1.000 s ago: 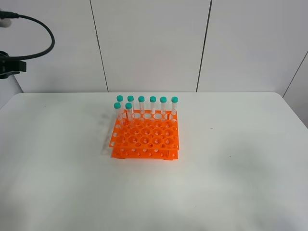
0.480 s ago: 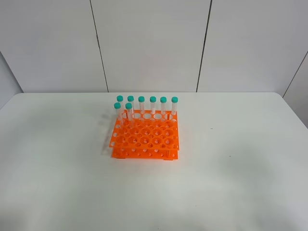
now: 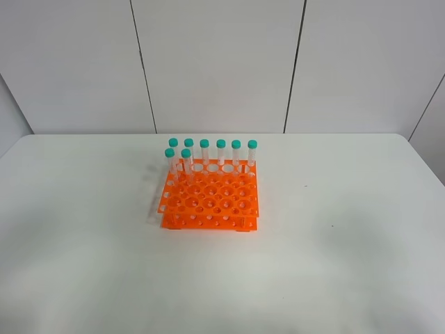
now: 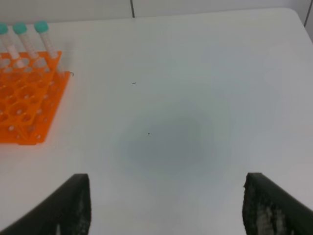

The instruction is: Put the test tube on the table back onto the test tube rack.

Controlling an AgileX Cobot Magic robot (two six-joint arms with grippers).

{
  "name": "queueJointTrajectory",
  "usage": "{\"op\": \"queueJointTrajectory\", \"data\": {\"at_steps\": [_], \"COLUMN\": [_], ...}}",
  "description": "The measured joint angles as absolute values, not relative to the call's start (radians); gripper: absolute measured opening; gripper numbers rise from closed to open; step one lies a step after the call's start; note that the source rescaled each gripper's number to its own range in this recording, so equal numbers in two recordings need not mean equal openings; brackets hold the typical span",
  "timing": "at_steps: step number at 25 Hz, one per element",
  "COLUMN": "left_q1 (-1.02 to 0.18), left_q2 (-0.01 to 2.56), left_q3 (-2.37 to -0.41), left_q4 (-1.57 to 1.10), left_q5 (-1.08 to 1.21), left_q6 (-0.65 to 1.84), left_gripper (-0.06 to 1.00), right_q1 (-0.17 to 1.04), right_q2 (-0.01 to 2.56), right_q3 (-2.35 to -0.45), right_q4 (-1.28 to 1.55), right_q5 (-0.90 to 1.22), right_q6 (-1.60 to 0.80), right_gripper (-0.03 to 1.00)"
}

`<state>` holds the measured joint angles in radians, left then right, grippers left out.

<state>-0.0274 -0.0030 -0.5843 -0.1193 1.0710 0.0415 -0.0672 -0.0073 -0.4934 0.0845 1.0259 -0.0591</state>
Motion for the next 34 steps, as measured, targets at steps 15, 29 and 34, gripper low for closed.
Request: {"op": "queueJointTrajectory", "data": {"at_steps": [15,29,34], "left_q1": [-0.027,-0.027,-0.027], "left_q2": [-0.005,-0.005,-0.005], "left_q3": [-0.495,-0.494,-0.494], "left_q4": [-0.129,-0.131,-0.131], "left_q5": [1.062,1.062,1.062], "left_q6": [0.067,0.067,0.067], "left_gripper": [0.17,0.17,0.17], "right_q1": [-0.067,-0.067,-0.067], "right_q2": [-0.007,-0.007,-0.007], "right_q3": [-0.493,-0.493,-0.493], "right_q4": [0.085,0.085,0.085], "right_q5": [1.026,1.026,1.026], "right_q6": [-0.059,-0.059,-0.059], "right_gripper": [0.73,0.73,0.73]}}
